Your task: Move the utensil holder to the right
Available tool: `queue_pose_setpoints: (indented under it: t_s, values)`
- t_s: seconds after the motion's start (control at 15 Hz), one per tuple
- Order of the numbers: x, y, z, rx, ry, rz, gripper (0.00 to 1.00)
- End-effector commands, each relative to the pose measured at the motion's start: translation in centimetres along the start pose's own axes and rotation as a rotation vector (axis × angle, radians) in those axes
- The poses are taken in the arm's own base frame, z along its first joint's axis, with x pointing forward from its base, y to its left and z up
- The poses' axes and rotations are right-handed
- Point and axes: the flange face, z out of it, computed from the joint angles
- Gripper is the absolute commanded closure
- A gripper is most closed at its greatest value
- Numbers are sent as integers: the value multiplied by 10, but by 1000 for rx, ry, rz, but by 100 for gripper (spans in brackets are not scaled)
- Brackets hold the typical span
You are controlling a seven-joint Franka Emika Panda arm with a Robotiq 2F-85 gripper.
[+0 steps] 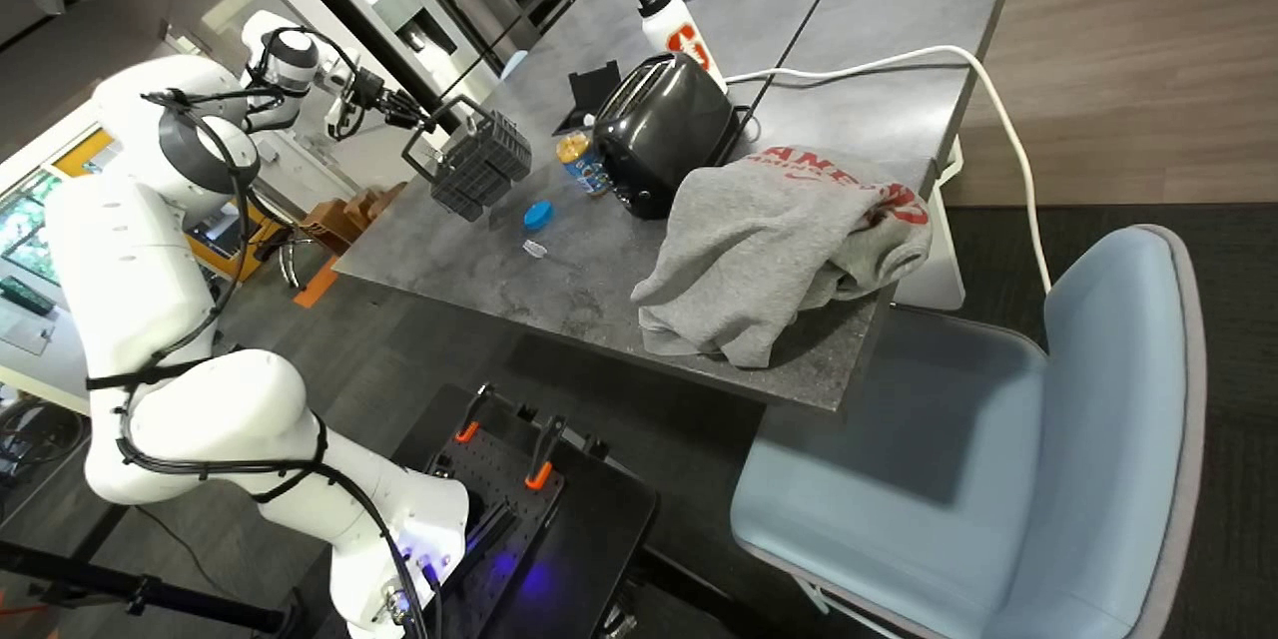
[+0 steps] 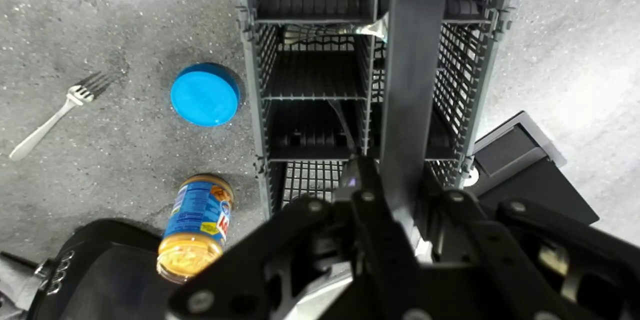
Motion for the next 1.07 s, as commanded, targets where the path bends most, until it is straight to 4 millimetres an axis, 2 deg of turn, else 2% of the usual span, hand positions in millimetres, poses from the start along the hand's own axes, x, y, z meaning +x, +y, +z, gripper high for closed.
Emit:
queue_pose_setpoints:
  t_s: [0.0, 0.2, 0.4, 0.67, 0.93, 1.0]
  values:
    - [36, -2, 0, 37, -29, -17, 95]
    - [59, 1, 15, 25, -59, -15, 95]
    - [73, 4, 31, 14, -96, -16, 95]
    - [77, 5, 48, -7, -127, -13, 95]
    - [72, 5, 58, -24, -129, -14, 95]
    - [70, 5, 58, -27, -126, -17, 55]
